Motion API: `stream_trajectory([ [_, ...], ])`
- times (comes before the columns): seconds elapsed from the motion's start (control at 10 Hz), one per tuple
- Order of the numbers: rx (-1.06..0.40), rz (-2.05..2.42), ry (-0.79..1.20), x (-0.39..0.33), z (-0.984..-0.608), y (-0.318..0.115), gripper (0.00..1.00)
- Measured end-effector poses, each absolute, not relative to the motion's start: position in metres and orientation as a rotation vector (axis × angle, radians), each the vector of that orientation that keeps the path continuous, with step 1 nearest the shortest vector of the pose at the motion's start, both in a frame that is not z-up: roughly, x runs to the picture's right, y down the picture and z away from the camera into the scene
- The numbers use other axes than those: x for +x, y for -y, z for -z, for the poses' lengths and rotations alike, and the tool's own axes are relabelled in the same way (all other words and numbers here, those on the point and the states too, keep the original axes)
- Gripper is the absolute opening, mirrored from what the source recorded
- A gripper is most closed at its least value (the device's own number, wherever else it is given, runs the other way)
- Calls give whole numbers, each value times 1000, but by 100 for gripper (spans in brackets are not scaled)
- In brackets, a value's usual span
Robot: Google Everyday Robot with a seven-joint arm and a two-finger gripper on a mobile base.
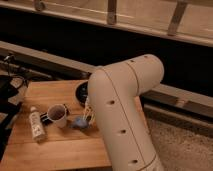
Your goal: Wipe the white sponge on the table
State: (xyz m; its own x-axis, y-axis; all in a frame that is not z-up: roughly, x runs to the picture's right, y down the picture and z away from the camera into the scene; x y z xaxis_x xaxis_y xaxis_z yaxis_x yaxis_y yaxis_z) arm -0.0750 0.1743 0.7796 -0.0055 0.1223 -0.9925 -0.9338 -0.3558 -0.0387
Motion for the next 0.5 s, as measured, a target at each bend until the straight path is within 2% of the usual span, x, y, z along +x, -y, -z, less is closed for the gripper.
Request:
stream_trajectory([
  [0.5, -1177, -1745, -884, -26, -803, -133, 1],
])
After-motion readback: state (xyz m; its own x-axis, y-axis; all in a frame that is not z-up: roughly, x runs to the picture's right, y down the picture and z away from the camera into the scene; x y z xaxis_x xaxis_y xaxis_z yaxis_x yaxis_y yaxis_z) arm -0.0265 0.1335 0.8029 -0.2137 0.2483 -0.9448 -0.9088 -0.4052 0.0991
